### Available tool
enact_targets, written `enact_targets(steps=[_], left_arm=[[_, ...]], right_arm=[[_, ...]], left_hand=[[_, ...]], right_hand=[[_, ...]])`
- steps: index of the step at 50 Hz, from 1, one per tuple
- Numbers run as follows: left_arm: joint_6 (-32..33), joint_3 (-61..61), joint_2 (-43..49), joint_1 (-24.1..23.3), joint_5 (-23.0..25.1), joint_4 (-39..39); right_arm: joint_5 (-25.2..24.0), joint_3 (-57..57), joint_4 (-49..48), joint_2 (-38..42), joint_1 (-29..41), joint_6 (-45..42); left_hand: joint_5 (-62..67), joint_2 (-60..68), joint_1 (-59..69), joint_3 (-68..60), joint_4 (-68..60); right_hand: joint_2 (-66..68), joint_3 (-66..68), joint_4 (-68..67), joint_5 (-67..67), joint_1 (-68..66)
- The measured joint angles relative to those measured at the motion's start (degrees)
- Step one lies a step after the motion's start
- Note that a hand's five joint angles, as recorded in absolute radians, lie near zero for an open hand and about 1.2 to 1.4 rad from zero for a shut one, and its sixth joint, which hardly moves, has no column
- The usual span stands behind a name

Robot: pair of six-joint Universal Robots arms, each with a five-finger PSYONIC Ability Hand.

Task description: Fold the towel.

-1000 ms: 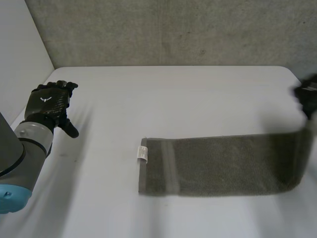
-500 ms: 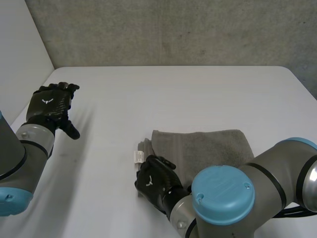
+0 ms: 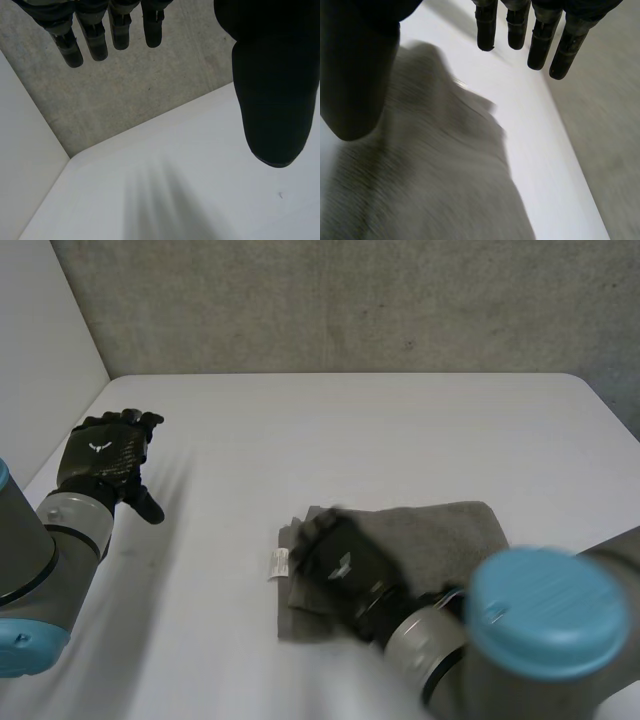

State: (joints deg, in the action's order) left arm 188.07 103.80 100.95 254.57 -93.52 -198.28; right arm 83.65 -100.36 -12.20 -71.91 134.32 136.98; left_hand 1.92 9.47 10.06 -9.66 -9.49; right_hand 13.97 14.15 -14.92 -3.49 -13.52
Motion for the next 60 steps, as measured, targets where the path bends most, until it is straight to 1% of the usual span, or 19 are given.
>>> enact_targets(steps=[3, 7, 12, 15, 17, 21, 23, 26, 28, 29, 33, 41, 43, 45, 46, 48, 51, 54, 60], left_arm=[[0.00, 0.00, 0.01, -0.01, 0.00, 0.00], [0.01, 0.04, 0.05, -0.05, 0.01, 0.00], [0.02, 0.07, 0.10, -0.10, 0.00, 0.00], [0.00, 0.08, 0.14, -0.13, 0.01, 0.00], [0.00, 0.09, 0.22, -0.17, 0.01, 0.00], [0.00, 0.09, 0.39, -0.33, 0.00, 0.00], [0.00, 0.09, 0.53, -0.47, 0.01, 0.00], [-0.01, 0.09, 0.68, -0.65, 0.00, 0.00], [-0.02, 0.09, 0.75, -0.75, 0.00, 0.00], [-0.02, 0.09, 0.77, -0.83, 0.01, 0.00], [-0.03, 0.09, 0.78, -1.01, 0.01, 0.00], [0.01, 0.09, 0.52, -1.36, -0.05, 0.06], [0.02, 0.09, 0.51, -1.50, -0.07, 0.07], [0.02, 0.09, 0.50, -1.72, -0.12, 0.08], [0.02, 0.09, 0.49, -1.81, -0.12, 0.09], [0.02, 0.09, 0.49, -1.94, -0.12, 0.09], [0.02, 0.09, 0.53, -2.07, -0.12, 0.09], [0.02, 0.09, 0.63, -2.14, -0.10, 0.05], [0.02, 0.09, 0.97, -2.37, -0.08, 0.01]], right_arm=[[0.42, -1.80, -0.06, -3.92, -6.24, 7.16], [0.04, -5.41, 1.38, -7.91, -14.95, 12.93], [-0.63, -10.44, 3.38, -9.87, -23.70, 13.30], [-0.83, -13.49, 3.89, -10.02, -28.46, 10.96], [-0.83, -15.58, 3.79, -9.57, -32.01, 8.22], [-0.81, -17.33, 3.19, -8.17, -35.67, 4.99], [-0.78, -17.75, 2.72, -7.32, -36.97, 3.76], [-0.88, -17.59, 1.82, -6.56, -37.71, 3.21], [-1.04, -17.10, 0.84, -6.37, -37.82, 3.30], [-1.16, -16.70, 0.05, -6.32, -37.75, 3.47], [-1.33, -15.00, -2.06, -6.64, -36.43, 4.09], [-0.52, -8.37, -2.92, -7.92, -25.05, 6.25], [-0.23, -7.29, -2.25, -7.93, -22.95, 7.03], [0.04, -6.78, -1.34, -7.88, -21.38, 8.13], [0.03, -7.01, -0.91, -7.88, -20.99, 8.70], [-0.13, -7.98, -0.51, -7.85, -20.94, 9.42], [-0.87, -10.92, -0.57, -7.88, -22.33, 10.17], [-2.66, -14.82, -1.54, -7.99, -25.92, 10.31], [-8.99, -21.97, -4.67, -8.15, -34.97, 9.01]], left_hand=[[0.00, 0.00, 0.00, 0.00, 0.00], [0.00, 0.00, 0.00, 0.00, 0.00], [0.00, 0.00, 0.00, 0.00, 0.00], [0.00, 0.00, 0.00, 0.00, 0.00], [0.00, -0.01, 0.00, 0.00, 0.00], [0.00, -0.01, 0.00, 0.00, 0.00], [0.00, -0.01, 0.00, 0.00, 0.00], [0.00, -0.01, 0.00, 0.00, 0.00], [0.00, -0.01, 0.00, 0.00, 0.00], [0.00, -0.01, 0.00, 0.00, 0.00], [0.00, -0.02, 0.00, 0.00, 0.00], [0.00, -0.03, 0.00, 0.00, 0.00], [0.00, -0.03, 0.00, 0.00, 0.00], [0.00, -0.03, 0.00, 0.00, 0.00], [0.00, -0.03, 0.00, 0.00, 0.00], [0.00, -0.03, 0.00, 0.00, 0.00], [0.00, -0.03, 0.00, 0.00, 0.00], [0.00, -0.04, 0.00, 0.00, -0.01], [0.00, -0.03, 0.00, 0.00, 0.00]], right_hand=[[0.00, 0.00, 0.00, 0.00, 0.01], [0.00, 0.00, 0.00, 0.00, 0.02], [0.00, 0.00, 0.00, 0.00, 0.01], [0.31, 0.24, -0.19, -0.30, -0.60], [4.16, 3.93, -3.06, -4.91, -4.67], [17.13, 16.88, -16.18, -17.72, -17.31], [29.24, 28.78, -27.97, -29.86, -30.27], [54.36, 53.26, -52.52, -54.47, -54.24], [61.98, 61.35, -60.58, -62.61, -62.72], [62.70, 62.59, -61.84, -63.79, -63.41], [62.70, 62.62, -61.95, -63.85, -63.41], [62.70, 62.62, -61.95, -63.85, -63.42], [50.86, 51.12, -50.27, -51.56, -52.04], [27.50, 28.48, -27.83, -28.28, -29.23], [20.14, 20.67, -20.12, -20.42, -21.30], [16.02, 16.03, -15.56, -15.70, -16.32], [15.83, 15.72, -15.02, -14.37, -15.78], [15.83, 15.72, -15.00, -14.33, -15.79], [15.96, 15.85, -15.12, -15.61, -16.10]])
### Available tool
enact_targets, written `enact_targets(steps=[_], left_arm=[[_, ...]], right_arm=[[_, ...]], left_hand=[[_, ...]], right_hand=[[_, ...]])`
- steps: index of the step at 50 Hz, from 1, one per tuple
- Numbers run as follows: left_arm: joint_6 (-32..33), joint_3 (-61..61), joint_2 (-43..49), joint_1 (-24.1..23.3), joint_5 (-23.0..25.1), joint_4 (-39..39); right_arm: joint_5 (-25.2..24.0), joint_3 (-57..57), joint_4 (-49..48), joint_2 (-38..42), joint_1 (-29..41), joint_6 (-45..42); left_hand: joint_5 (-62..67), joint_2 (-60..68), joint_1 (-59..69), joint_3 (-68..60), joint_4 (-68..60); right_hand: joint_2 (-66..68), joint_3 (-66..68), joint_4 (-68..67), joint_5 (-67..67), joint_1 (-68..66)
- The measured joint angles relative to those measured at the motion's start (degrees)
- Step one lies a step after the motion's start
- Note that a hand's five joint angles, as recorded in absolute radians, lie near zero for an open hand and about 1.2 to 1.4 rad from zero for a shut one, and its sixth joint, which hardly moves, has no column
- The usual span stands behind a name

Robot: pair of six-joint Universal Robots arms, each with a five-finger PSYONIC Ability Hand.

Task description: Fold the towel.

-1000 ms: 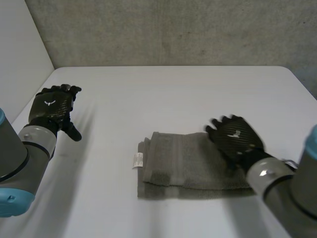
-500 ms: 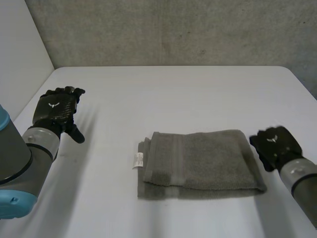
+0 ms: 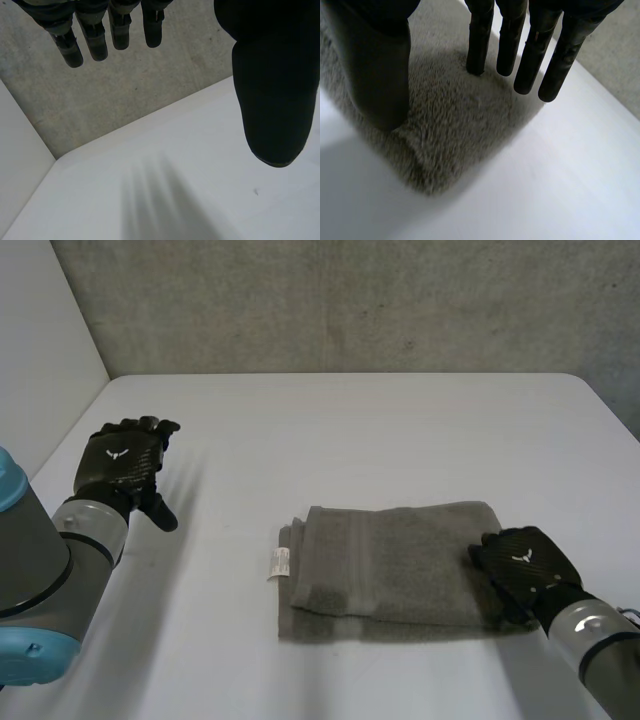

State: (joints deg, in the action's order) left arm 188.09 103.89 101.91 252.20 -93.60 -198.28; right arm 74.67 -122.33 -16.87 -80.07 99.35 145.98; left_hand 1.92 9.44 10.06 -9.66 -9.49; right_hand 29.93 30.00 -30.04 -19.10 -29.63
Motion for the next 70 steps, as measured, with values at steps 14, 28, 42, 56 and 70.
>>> enact_targets(steps=[14, 28, 42, 56, 70], left_arm=[[0.00, 0.00, 0.24, -0.34, 0.00, -0.01], [0.00, 0.01, 0.36, -0.68, 0.00, 0.00], [0.06, -0.32, -0.60, -0.81, -0.13, 0.54], [-0.93, -10.54, -5.61, -5.74, -0.15, 5.89], [-9.93, -21.71, -0.80, -12.55, -0.27, 17.09]], right_arm=[[-1.88, -2.26, -3.64, 0.34, -4.10, -1.91], [-0.39, -4.76, -3.73, -0.92, -4.44, -1.82], [-0.30, -0.79, -4.45, -2.62, -4.64, -3.52], [0.54, 19.03, 2.97, 3.44, 31.35, -16.45], [4.30, 22.59, 6.56, 10.43, 39.07, -15.86]], left_hand=[[0.00, 0.00, 0.00, 0.00, 0.00], [0.00, 0.00, 0.00, 0.00, 0.00], [0.00, 0.00, 0.00, 0.00, 0.00], [0.00, 0.00, 0.00, -0.03, 0.00], [0.00, -0.01, 0.00, -0.03, 0.00]], right_hand=[[14.96, 15.76, -15.68, -16.05, -15.41], [5.85, 5.49, -5.33, -6.10, -5.58], [45.43, 46.71, -46.71, -47.22, -43.26], [45.43, 46.71, -46.72, -47.22, -43.78], [-10.49, -9.95, 8.87, 9.86, 10.90]])
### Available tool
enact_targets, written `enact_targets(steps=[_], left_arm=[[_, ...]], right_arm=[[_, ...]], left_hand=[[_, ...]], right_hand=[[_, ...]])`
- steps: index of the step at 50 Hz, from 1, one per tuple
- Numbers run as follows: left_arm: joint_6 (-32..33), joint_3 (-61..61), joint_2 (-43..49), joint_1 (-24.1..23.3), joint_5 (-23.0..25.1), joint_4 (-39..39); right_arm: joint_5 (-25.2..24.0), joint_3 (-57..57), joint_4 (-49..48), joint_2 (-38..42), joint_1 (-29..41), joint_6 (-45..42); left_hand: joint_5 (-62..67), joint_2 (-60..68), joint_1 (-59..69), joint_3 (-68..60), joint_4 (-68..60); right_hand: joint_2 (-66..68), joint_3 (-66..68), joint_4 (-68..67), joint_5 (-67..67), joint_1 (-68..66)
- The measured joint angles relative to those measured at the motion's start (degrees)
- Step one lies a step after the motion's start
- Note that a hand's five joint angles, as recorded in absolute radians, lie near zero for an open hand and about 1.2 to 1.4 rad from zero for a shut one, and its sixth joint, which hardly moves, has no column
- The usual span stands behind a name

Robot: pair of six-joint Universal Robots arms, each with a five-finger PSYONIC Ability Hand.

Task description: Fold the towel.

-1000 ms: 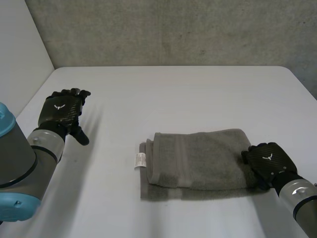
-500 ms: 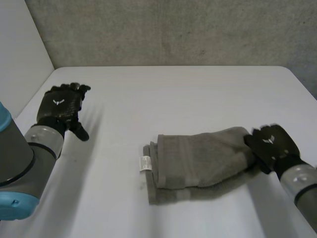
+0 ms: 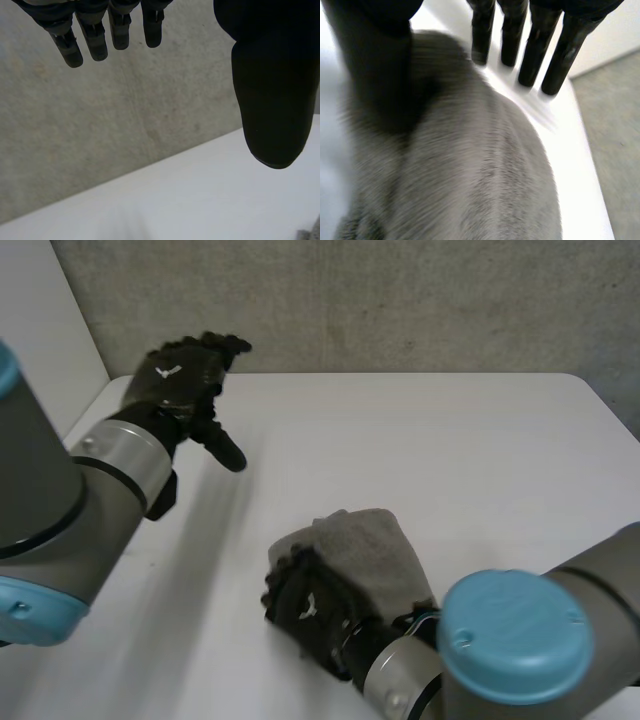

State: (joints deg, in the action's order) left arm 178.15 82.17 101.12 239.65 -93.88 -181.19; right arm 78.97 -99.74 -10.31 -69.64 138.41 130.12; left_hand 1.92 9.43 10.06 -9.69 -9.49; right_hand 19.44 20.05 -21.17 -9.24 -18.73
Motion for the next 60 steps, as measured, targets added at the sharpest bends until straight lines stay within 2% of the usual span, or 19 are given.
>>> enact_targets(steps=[2, 9, 13, 16, 21, 32, 41, 45, 50, 56, 60], left_arm=[[-1.15, -0.81, 1.90, -1.00, 0.00, 0.47], [-3.83, -1.85, 8.32, -4.65, 0.02, 0.59], [-5.62, -1.47, 11.93, -6.86, 0.02, 0.51], [-6.66, -0.97, 14.30, -8.29, 0.00, 0.53], [-7.61, 0.47, 18.19, -10.37, -0.08, 0.62], [-7.46, 3.94, 20.70, -11.50, -0.72, 0.58], [-6.82, 2.56, 16.22, -11.35, -3.19, 0.87], [-6.61, -0.89, 12.21, -11.00, -3.59, 3.73], [-6.27, -7.70, 6.56, -9.61, -4.09, 11.59], [-5.98, -17.02, 0.58, -4.84, -6.50, 24.30], [-5.77, -20.08, -2.08, -2.10, -7.96, 29.16]], right_arm=[[0.77, -0.79, -0.84, -2.73, -1.67, 5.35], [1.11, -3.92, -1.37, -12.64, -13.09, 26.66], [-0.85, -5.70, 0.77, -15.59, -19.90, 35.97], [-2.43, -6.69, 2.38, -15.94, -23.22, 38.98], [-4.60, -7.87, 3.76, -12.66, -26.18, 40.13], [-4.88, -6.21, 2.56, -0.28, -25.66, 39.07], [-3.41, -0.43, 3.01, -1.86, -24.81, 39.68], [-0.95, 3.86, 4.42, -5.67, -23.93, 40.07], [5.75, 10.56, 7.76, -10.08, -23.42, 40.07], [13.54, 16.56, 12.69, -14.37, -23.69, 39.68], [15.95, 17.65, 14.38, -17.03, -24.04, 39.40]], left_hand=[[0.00, 0.00, 0.00, 0.00, 0.00], [0.00, 0.00, 0.00, 0.00, 0.00], [0.00, 0.00, 0.00, 0.00, 0.00], [0.00, 0.00, 0.00, 0.00, 0.00], [0.00, 0.00, 0.00, 0.00, 0.00], [0.00, 0.00, 0.00, 0.00, 0.00], [0.00, 0.00, 0.00, 0.00, 0.00], [0.00, -0.01, 0.00, 0.00, -0.01], [0.00, -0.02, 0.00, 0.00, 0.00], [0.00, 0.22, 0.00, 0.00, -0.25], [0.00, 1.18, 0.22, -0.97, -1.08]], right_hand=[[-5.34, -5.82, 6.28, 5.72, 4.52], [-5.51, -5.95, 6.29, 5.72, 5.20], [-5.51, -5.95, 6.29, 5.72, 5.21], [-5.51, -5.95, 6.29, 5.72, 5.21], [-5.51, -5.94, 6.29, 5.72, 5.21], [-5.51, -5.95, 6.29, 5.72, 5.21], [-5.51, -5.95, 6.29, 5.72, 5.21], [-5.51, -5.95, 6.29, 5.72, 5.21], [-5.51, -5.95, 6.29, 5.72, 5.22], [-5.51, -5.95, 6.29, 5.72, 5.22], [-5.51, -5.95, 6.29, 5.72, 5.21]])
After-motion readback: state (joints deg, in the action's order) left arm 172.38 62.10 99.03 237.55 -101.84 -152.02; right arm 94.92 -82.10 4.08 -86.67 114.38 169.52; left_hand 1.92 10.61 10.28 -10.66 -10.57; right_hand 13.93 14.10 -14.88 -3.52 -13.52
